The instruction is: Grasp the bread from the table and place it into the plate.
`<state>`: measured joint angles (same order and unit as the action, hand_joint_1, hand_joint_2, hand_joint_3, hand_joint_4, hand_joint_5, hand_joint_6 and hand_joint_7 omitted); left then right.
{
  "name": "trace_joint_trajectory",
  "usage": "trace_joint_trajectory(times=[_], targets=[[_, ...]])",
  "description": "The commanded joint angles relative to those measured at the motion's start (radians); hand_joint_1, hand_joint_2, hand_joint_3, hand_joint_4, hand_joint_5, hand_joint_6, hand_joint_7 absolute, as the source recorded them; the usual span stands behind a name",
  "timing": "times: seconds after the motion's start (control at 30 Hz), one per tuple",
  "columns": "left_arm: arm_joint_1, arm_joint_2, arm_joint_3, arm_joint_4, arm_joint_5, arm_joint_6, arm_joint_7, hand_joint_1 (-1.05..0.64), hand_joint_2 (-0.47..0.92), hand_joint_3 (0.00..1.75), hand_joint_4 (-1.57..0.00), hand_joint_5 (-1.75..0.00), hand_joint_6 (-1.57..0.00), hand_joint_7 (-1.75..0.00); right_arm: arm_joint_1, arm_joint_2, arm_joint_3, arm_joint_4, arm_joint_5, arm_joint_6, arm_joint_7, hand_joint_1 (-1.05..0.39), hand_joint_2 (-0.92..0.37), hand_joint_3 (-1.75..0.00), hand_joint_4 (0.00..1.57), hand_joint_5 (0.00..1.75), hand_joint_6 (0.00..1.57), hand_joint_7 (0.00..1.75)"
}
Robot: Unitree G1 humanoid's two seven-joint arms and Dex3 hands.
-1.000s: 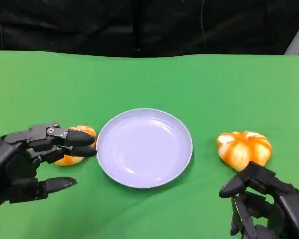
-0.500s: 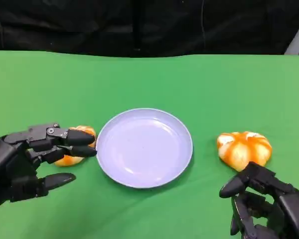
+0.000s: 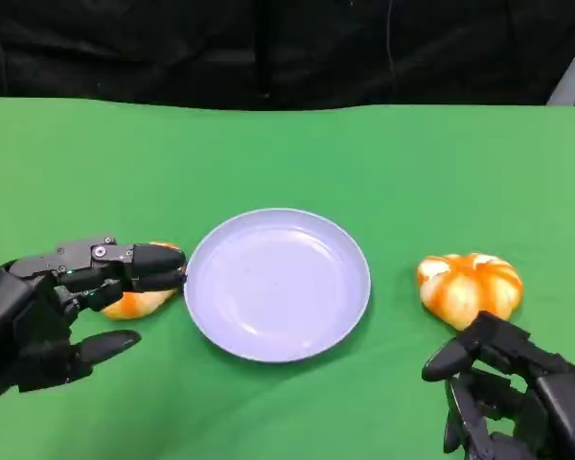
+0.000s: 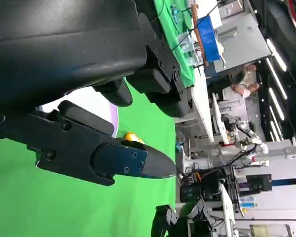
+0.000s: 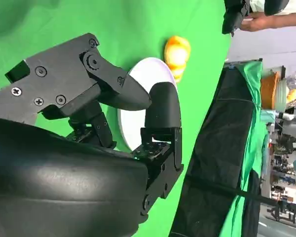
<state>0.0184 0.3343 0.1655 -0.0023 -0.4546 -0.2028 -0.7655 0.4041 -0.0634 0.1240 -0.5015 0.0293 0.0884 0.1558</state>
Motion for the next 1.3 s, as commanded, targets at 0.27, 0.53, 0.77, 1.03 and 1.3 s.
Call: trace_joint_trajectory(times=[0.27,0.53,0.77,1.03,1.3], targets=[[0.001,0.012,-0.008,0.045,0.029,-0.063,-0.046,-1.01,0.92,0.4,-0.03,-0.31,-0.26,-0.04,0.003,-0.016,-0.014,-0.016,0.003,0.007,-0.003,-0.08,-0.67,-1.04,0.73,1.75,0.64,1.59],[0.002,-0.032,0.015,0.067,-0.035,-0.059,-0.045,-0.95,0.92,0.35,-0.12,-0.34,-0.35,-0.07,0.013,-0.014,-0.015,-0.023,0.016,0.001,-0.001,-0.06,-0.67,-1.05,0.74,1.75,0.64,1.59],[0.002,-0.033,0.016,0.068,-0.035,-0.06,-0.046,-0.95,0.92,0.35,-0.12,-0.34,-0.36,-0.06,0.013,-0.014,-0.015,-0.024,0.016,0.001,-0.001,-0.06,-0.67,-1.05,0.74,1.75,0.64,1.59],[0.03,-0.029,0.023,0.052,-0.024,-0.074,-0.038,-0.96,0.92,0.36,-0.13,-0.36,-0.36,-0.05,0.002,-0.024,-0.017,-0.022,0.025,0.002,0.016,-0.07,-0.66,-1.05,0.74,1.75,0.64,1.58],[0.022,-0.019,0.014,0.049,0.011,-0.071,-0.028,-0.97,0.92,0.38,-0.19,-0.38,-0.37,-0.04,0.01,-0.021,-0.012,-0.043,0.016,0.015,0.004,-0.07,-0.66,-1.06,0.74,1.75,0.64,1.58]])
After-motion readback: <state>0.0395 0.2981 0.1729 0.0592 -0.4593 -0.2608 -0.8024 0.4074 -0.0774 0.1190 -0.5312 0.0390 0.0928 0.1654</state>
